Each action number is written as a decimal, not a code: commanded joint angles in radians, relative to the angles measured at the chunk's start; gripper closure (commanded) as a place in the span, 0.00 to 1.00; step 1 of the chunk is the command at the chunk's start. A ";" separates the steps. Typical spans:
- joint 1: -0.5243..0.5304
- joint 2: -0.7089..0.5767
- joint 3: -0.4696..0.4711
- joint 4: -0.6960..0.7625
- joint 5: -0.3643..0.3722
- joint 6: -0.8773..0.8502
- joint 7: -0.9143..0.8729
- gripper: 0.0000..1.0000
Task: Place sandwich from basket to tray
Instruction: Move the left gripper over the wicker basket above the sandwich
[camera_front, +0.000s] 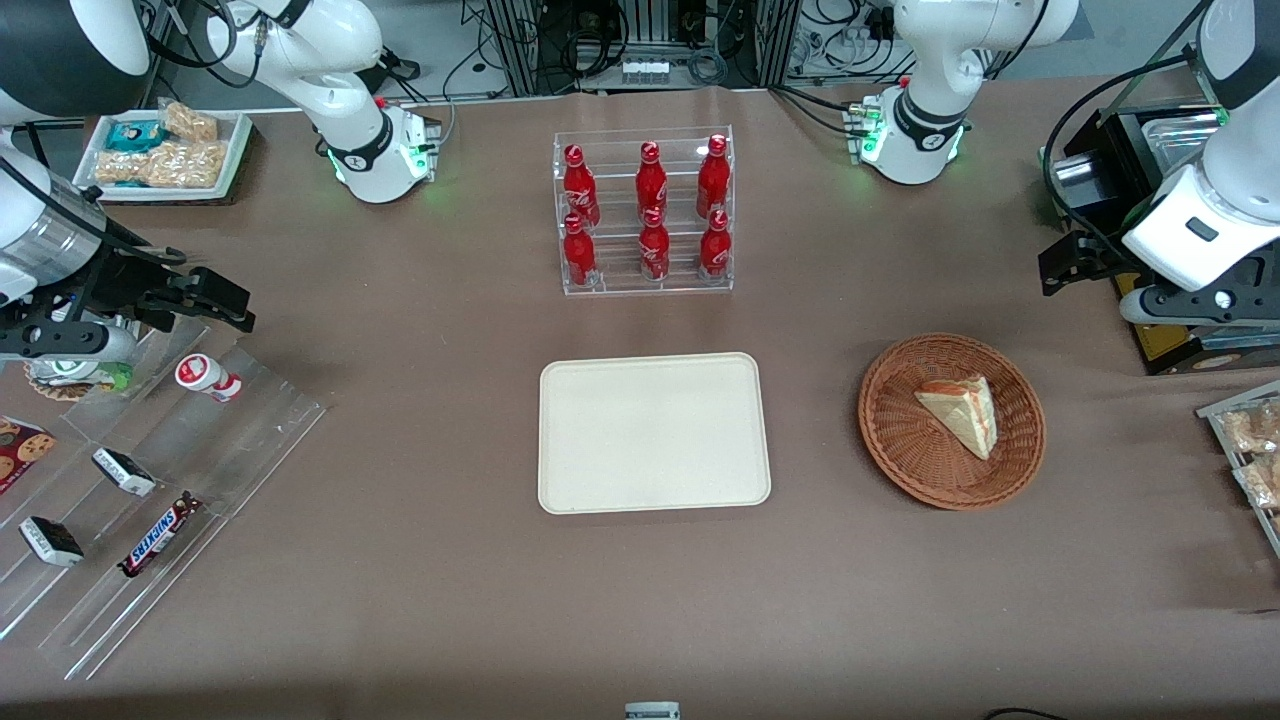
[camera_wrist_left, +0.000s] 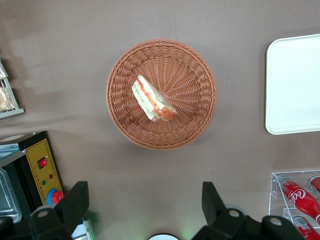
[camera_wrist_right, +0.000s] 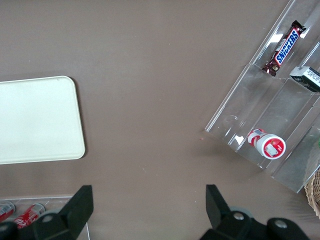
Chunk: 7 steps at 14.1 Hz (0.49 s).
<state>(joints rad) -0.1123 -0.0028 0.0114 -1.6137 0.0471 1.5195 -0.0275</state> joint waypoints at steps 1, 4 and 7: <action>0.000 0.013 0.002 0.017 -0.003 -0.019 0.008 0.00; -0.001 0.018 0.002 0.017 -0.001 -0.021 0.006 0.00; -0.001 0.021 0.002 0.014 0.007 -0.024 0.012 0.00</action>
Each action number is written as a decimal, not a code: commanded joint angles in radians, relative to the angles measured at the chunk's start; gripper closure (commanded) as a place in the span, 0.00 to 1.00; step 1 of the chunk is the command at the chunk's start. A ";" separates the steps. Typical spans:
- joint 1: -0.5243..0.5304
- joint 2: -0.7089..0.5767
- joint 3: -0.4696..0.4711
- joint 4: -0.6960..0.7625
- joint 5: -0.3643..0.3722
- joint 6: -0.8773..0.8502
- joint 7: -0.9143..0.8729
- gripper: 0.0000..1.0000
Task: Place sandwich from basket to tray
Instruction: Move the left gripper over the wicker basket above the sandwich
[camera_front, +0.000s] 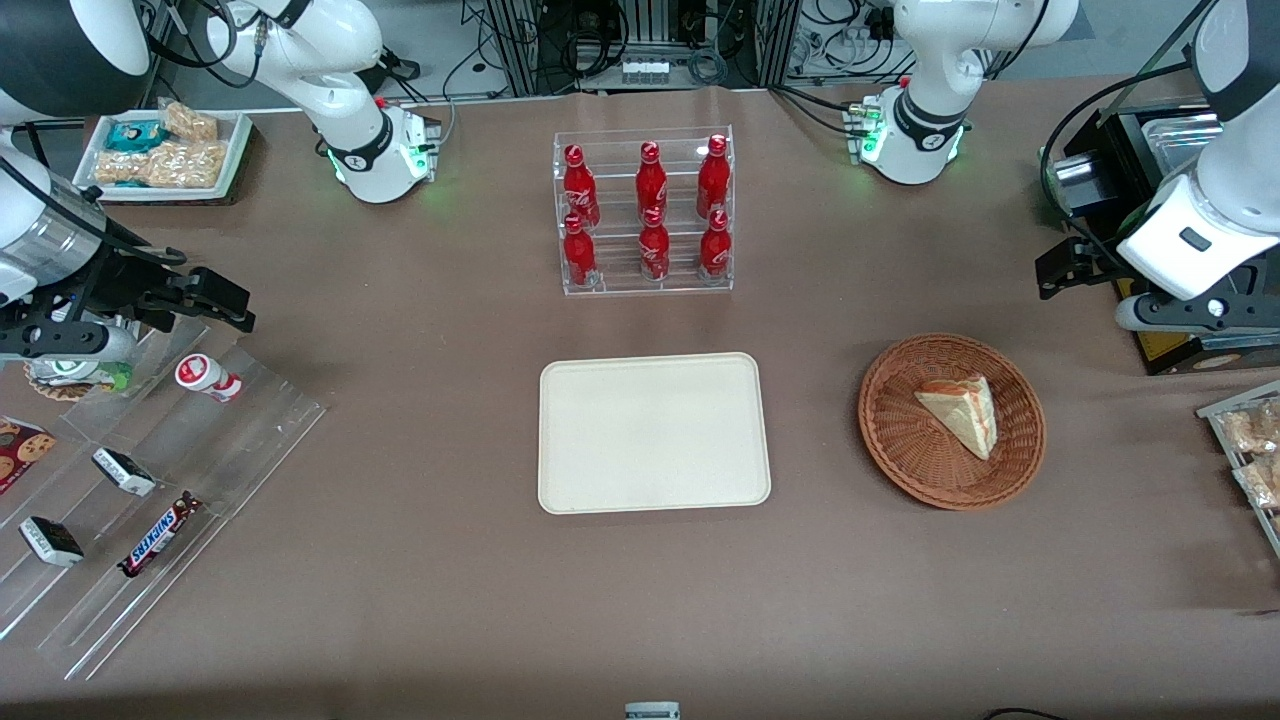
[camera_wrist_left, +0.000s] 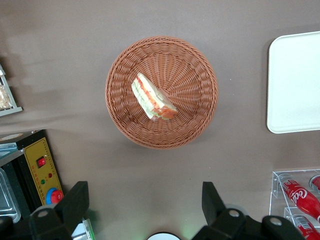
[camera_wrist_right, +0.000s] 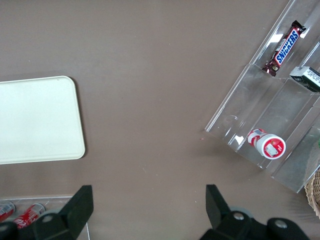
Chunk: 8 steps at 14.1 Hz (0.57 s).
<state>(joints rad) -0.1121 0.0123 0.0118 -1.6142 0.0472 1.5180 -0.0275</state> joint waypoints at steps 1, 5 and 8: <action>-0.001 0.015 0.002 0.008 0.008 -0.021 0.011 0.00; 0.000 0.064 0.002 -0.059 0.011 0.046 0.008 0.00; 0.003 0.063 0.004 -0.234 0.011 0.248 0.005 0.00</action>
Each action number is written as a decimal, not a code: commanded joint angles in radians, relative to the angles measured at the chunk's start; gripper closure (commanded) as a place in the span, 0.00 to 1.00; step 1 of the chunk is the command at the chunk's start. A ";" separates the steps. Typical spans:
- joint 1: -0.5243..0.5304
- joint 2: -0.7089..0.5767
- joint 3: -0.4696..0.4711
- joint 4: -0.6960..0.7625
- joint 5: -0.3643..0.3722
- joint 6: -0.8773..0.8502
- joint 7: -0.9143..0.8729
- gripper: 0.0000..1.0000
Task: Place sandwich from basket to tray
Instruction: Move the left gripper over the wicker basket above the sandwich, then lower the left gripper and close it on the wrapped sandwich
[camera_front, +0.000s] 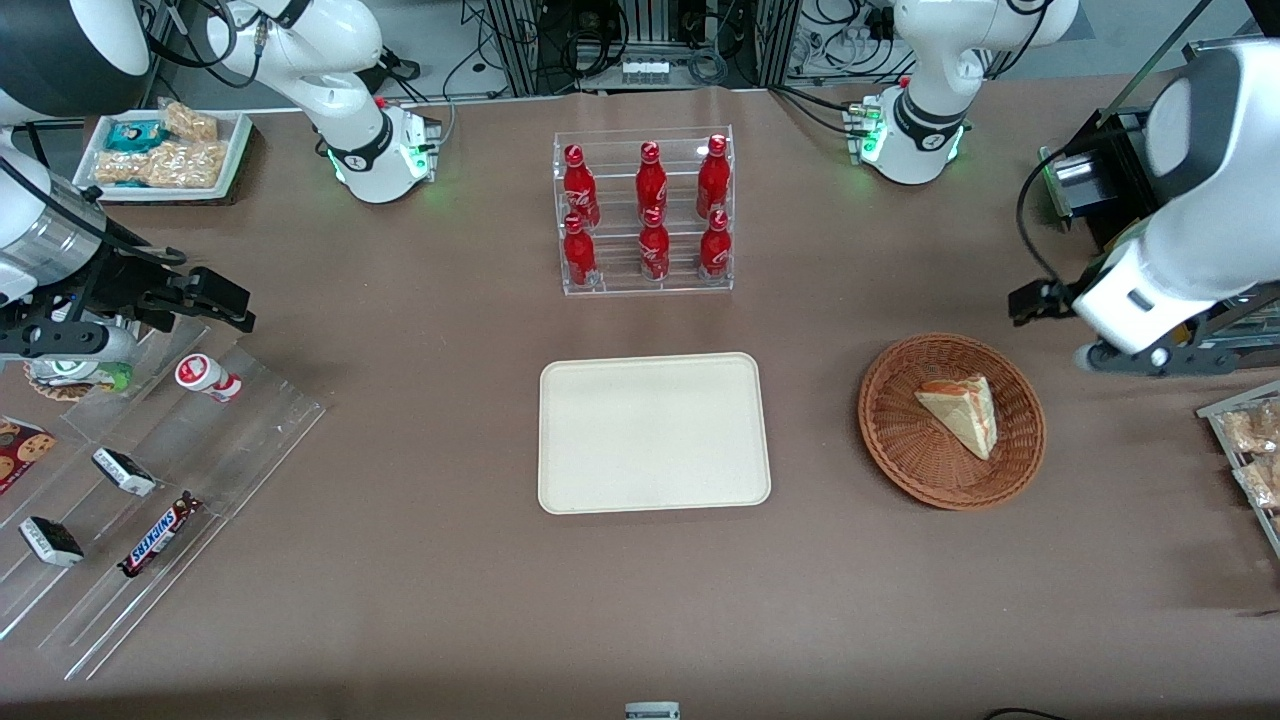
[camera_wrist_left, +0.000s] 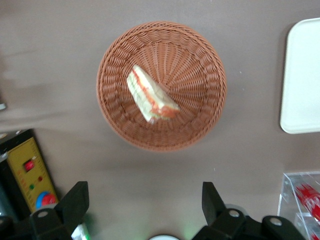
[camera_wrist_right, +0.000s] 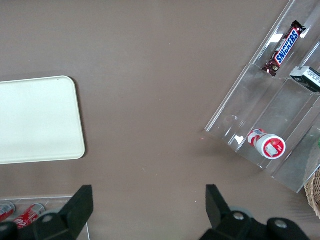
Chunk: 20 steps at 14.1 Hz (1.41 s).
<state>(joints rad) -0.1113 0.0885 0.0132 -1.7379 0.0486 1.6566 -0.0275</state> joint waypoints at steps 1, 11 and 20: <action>0.002 -0.013 0.004 -0.162 0.010 0.176 0.000 0.00; 0.008 0.036 0.028 -0.494 0.013 0.713 -0.490 0.00; 0.008 0.168 0.048 -0.488 0.008 0.831 -0.968 0.34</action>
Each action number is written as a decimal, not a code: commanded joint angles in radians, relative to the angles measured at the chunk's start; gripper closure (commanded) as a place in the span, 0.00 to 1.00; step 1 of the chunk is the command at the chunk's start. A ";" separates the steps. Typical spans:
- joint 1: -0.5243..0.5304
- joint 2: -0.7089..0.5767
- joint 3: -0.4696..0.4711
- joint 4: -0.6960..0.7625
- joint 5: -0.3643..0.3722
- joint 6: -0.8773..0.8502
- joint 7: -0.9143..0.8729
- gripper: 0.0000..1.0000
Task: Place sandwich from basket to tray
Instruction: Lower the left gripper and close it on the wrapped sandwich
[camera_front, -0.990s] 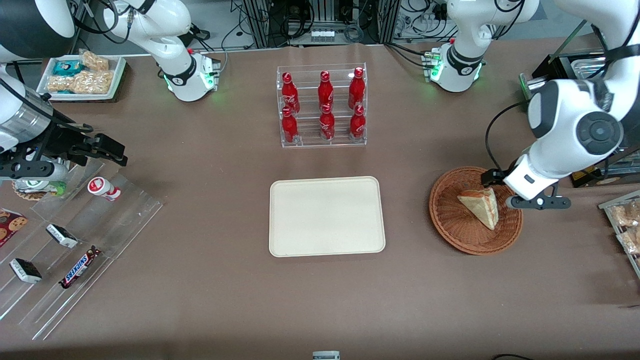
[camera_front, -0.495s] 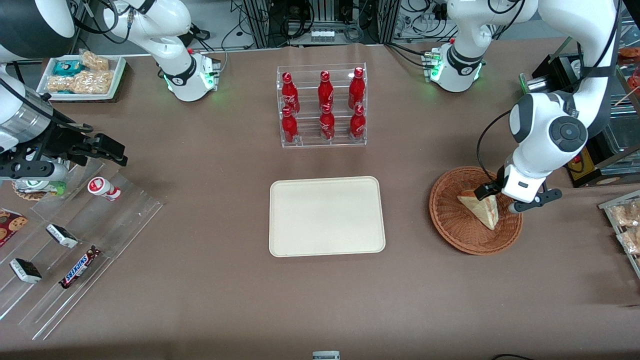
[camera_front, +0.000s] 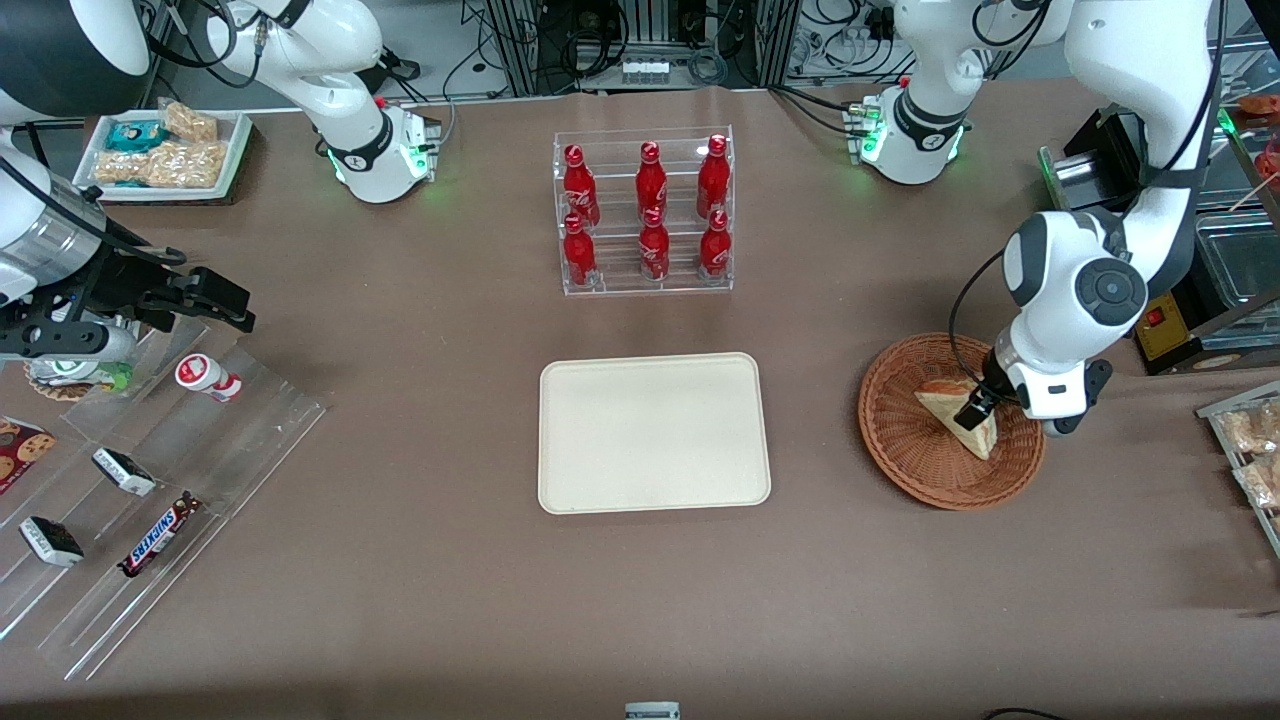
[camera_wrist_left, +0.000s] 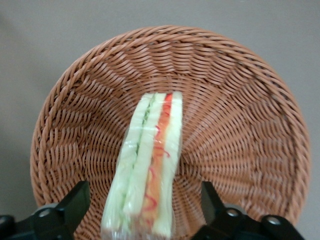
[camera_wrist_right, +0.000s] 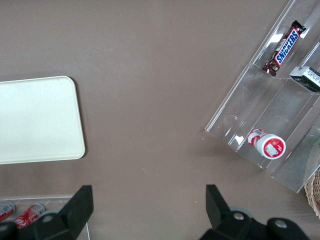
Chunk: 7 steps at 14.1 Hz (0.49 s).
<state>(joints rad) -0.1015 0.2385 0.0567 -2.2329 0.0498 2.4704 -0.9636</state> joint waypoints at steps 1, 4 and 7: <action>-0.001 0.016 0.005 0.004 0.007 0.012 -0.032 0.71; -0.007 0.004 0.003 0.018 0.007 -0.033 -0.030 0.92; -0.039 0.007 -0.009 0.139 0.005 -0.181 -0.027 0.95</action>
<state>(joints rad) -0.1107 0.2545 0.0537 -2.1800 0.0498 2.3937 -0.9709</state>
